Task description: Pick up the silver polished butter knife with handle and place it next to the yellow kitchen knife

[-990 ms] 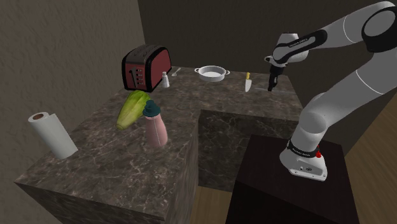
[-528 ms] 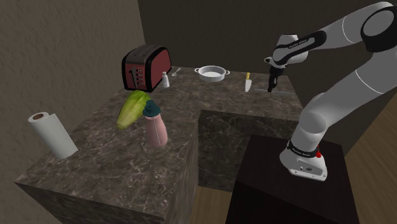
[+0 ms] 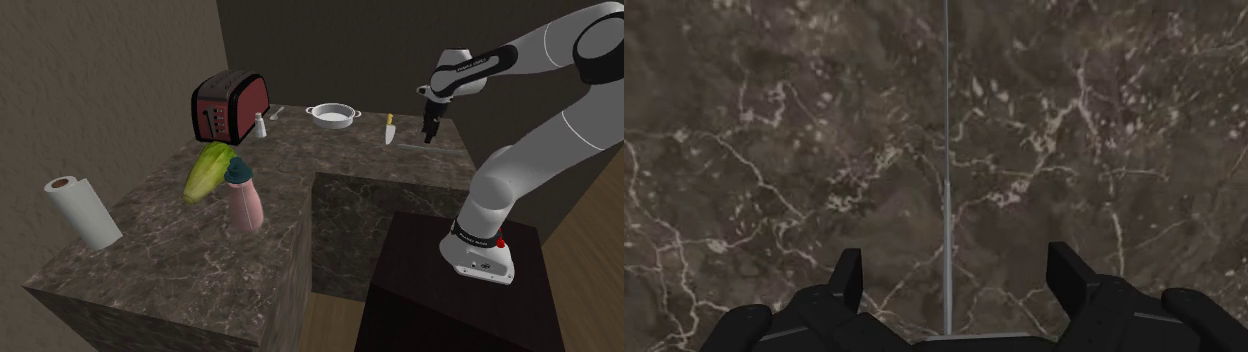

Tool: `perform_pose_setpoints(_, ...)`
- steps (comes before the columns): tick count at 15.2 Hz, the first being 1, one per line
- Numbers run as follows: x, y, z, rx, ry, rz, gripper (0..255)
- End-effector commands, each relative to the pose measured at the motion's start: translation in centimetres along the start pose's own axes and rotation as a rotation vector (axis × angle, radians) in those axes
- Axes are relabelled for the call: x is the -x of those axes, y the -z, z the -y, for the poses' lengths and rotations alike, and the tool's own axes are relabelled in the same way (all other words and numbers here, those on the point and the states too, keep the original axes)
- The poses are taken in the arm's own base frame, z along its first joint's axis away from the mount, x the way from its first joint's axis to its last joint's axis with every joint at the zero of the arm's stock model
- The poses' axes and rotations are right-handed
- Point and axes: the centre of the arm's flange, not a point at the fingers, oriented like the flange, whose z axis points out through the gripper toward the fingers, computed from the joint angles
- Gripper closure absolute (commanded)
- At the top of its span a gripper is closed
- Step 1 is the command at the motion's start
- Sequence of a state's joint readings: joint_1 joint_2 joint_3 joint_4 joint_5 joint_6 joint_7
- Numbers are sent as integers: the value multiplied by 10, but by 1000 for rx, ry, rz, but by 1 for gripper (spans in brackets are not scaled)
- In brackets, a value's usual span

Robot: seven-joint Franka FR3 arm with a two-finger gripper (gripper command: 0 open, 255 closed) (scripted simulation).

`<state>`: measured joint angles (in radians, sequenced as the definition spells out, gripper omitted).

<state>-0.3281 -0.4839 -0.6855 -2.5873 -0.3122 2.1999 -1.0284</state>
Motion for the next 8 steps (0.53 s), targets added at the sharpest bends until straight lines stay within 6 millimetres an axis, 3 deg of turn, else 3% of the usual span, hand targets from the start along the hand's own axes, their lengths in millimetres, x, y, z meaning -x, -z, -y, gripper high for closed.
perform_pose_setpoints(1, -1, 23, 0, -1, 0, 1, 0)
perform_pose_setpoints(2, -1, 33, 0, -1, 0, 1, 0)
perform_pose_setpoints(8, -1, 33, 0, -1, 0, 1, 0)
